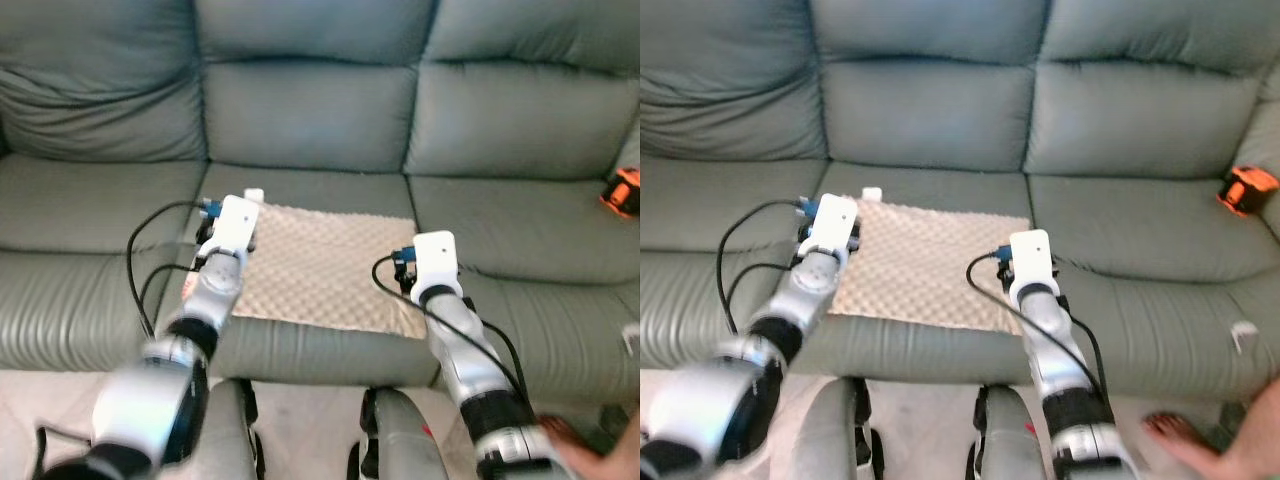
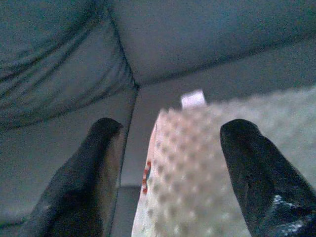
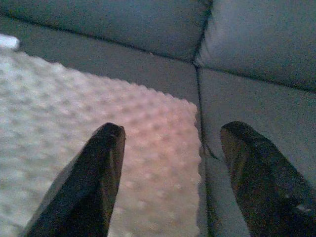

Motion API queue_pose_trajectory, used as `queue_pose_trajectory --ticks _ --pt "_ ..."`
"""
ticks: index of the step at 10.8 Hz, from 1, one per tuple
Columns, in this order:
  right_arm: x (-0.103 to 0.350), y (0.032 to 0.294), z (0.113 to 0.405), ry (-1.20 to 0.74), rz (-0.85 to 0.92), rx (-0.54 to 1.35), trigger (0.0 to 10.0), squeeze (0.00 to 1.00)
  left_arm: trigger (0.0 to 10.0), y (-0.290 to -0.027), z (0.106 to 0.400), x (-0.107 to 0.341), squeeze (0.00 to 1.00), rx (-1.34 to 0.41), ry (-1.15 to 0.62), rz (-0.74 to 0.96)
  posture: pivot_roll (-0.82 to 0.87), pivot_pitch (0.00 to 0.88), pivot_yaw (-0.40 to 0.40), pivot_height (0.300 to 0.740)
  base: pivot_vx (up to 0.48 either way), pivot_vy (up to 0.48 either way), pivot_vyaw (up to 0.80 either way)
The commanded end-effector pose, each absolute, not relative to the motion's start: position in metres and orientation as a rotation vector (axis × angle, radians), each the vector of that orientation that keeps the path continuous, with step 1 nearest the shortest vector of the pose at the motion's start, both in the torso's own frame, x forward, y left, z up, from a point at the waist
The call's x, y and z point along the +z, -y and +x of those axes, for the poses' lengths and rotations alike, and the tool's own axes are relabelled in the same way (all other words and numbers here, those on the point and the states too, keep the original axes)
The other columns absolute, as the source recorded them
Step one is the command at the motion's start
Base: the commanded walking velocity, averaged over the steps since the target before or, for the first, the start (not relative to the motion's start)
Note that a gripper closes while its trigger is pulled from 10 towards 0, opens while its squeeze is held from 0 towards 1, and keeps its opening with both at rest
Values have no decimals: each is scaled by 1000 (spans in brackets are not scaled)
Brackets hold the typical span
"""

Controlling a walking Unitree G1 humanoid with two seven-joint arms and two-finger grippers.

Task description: Move the pillow to the sofa

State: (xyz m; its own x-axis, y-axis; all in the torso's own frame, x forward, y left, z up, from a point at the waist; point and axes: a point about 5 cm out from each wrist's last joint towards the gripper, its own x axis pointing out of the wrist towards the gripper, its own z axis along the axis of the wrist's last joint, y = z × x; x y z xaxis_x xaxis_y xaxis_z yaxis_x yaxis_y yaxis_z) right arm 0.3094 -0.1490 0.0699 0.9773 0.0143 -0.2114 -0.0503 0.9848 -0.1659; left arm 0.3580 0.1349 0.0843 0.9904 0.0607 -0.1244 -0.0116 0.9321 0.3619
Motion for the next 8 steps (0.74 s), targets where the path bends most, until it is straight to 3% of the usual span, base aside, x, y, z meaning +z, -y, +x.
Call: queue_pose_trajectory --ticks 1,2,5,7,8 --pt "75 151 305 -171 -143 36 10000 1000 10000 -137 349 78 1000 37 -116 338 -85 0 -16 630 0 0 0" --pt "75 155 296 -142 -158 32 10000 1000 10000 -141 333 80 1000 32 -51 254 -57 0 -25 630 0 0 0" --pt "81 170 283 -67 -156 14 10000 1000 10000 -162 291 107 1000 -8 81 225 24 0 -24 630 0 0 0" --pt "88 157 290 -23 -37 83 10000 1000 10000 -165 281 105 1000 16 61 201 29 0 11 630 0 0 0" --pt "95 152 292 16 -28 83 10000 0 10000 -162 275 102 1000 8 48 198 33 0 14 640 0 0 0"
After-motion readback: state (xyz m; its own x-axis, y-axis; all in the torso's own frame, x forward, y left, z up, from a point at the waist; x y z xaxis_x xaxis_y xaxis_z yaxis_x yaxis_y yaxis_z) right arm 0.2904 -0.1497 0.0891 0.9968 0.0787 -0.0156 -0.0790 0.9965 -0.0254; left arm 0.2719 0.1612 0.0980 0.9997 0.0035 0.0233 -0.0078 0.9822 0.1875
